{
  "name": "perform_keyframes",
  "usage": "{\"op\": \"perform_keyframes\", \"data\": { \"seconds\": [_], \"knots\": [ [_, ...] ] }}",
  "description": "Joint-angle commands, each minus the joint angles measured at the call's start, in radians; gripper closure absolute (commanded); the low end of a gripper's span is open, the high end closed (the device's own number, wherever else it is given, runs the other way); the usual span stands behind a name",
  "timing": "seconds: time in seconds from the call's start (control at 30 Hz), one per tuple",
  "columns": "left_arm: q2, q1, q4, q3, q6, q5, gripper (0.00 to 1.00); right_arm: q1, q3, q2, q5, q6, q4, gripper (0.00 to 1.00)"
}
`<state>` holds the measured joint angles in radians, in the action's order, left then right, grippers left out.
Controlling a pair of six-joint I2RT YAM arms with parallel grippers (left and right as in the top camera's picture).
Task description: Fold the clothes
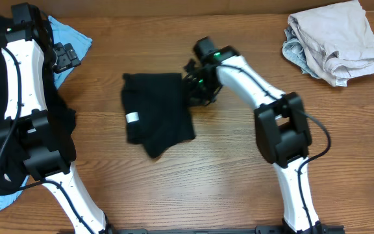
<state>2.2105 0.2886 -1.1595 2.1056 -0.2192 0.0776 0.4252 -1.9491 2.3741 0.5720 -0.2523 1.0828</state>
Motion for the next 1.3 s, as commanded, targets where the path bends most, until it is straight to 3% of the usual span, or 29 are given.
{"op": "perform_keyframes", "data": {
  "seconds": [0.0,0.27,0.47,0.53,0.7,0.8,0.97,1.03,1.2,1.27],
  "knots": [
    [-0.007,-0.001,-0.004,0.008,-0.013,-0.027,0.0,-0.097,0.003,-0.076,-0.076,0.044,0.025,0.96],
    [-0.007,-0.001,-0.008,0.008,-0.013,-0.087,0.0,-0.291,-0.002,-0.121,-0.179,0.094,0.062,0.96],
    [-0.007,-0.001,-0.01,0.008,-0.013,-0.121,0.0,-0.349,-0.069,-0.147,-0.2,0.127,0.126,0.96],
    [-0.007,-0.001,-0.012,0.008,-0.013,-0.123,0.0,-0.349,-0.097,-0.167,-0.224,0.127,0.146,0.87],
    [-0.007,-0.001,-0.019,0.008,-0.013,-0.123,0.0,-0.311,-0.179,-0.213,-0.259,0.126,0.214,0.37],
    [-0.007,-0.001,-0.022,0.008,0.008,-0.122,0.0,-0.259,-0.215,-0.218,-0.289,0.126,0.245,0.2],
    [-0.007,-0.001,-0.025,0.008,0.04,-0.119,0.0,-0.126,-0.211,-0.213,-0.346,0.063,0.203,0.11],
    [-0.007,-0.001,-0.024,0.008,0.04,-0.119,0.0,-0.039,-0.211,-0.205,-0.48,-0.023,0.14,0.0],
    [-0.007,-0.001,-0.018,0.008,0.04,-0.119,0.0,0.08,-0.21,-0.176,-0.748,-0.218,0.037,0.0],
    [-0.007,-0.001,-0.018,0.008,0.04,-0.119,0.0,0.105,-0.21,-0.15,-0.774,-0.22,-0.018,0.0]
  ]
}}
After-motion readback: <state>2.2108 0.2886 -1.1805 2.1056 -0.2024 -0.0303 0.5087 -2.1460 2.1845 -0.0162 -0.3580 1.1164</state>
